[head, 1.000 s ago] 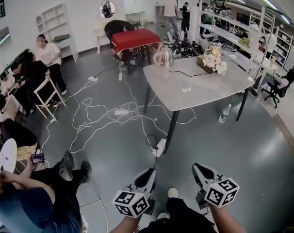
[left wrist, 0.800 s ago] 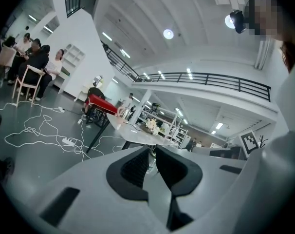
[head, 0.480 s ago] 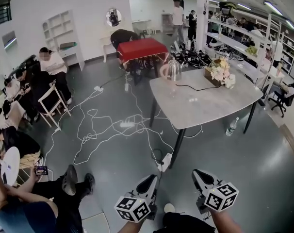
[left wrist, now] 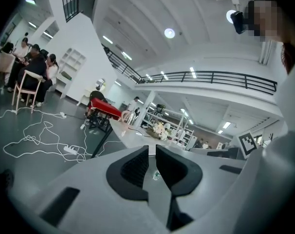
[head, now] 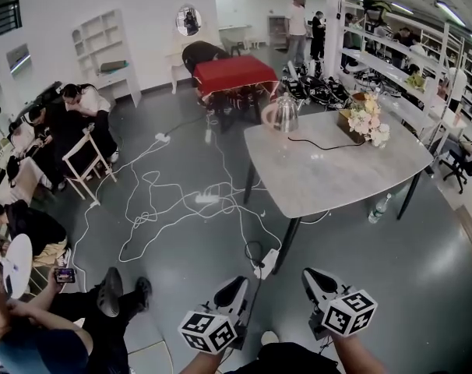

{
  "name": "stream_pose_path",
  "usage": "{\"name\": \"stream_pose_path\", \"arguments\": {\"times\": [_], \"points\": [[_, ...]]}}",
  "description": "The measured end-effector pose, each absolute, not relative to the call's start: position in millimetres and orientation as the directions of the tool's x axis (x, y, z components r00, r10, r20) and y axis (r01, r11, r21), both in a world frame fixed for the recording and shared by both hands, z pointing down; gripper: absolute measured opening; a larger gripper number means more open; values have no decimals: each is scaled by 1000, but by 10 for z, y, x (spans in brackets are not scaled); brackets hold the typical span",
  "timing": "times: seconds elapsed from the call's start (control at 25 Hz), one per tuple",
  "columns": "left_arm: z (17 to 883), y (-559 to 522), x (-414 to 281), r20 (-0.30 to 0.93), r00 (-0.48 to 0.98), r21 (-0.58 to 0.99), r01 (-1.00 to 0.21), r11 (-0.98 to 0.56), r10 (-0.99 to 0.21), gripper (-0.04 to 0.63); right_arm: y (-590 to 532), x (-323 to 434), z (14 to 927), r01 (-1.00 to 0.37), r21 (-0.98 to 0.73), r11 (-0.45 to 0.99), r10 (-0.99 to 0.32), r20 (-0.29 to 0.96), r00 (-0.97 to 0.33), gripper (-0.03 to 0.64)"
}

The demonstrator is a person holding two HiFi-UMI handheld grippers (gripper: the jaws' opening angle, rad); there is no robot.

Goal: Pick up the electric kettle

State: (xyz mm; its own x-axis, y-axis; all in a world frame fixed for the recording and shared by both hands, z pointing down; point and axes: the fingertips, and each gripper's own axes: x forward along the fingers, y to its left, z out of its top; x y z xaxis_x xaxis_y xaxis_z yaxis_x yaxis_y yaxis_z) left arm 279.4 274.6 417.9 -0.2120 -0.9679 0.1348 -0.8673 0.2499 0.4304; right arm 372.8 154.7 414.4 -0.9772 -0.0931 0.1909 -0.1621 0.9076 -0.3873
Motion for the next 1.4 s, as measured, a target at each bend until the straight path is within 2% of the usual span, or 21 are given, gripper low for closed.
{"name": "stream_pose_path", "arguments": {"times": [0.88, 1.4], "points": [[4321, 2114, 2223, 202, -273, 390, -858, 333, -940, 46, 915, 3181, 4440, -114, -438, 892, -25, 205, -978, 8], [4370, 1912, 1464, 184, -212, 403, -874, 271, -960, 46, 815, 2440, 4412, -160, -402, 902, -74, 221, -972, 8]]}}
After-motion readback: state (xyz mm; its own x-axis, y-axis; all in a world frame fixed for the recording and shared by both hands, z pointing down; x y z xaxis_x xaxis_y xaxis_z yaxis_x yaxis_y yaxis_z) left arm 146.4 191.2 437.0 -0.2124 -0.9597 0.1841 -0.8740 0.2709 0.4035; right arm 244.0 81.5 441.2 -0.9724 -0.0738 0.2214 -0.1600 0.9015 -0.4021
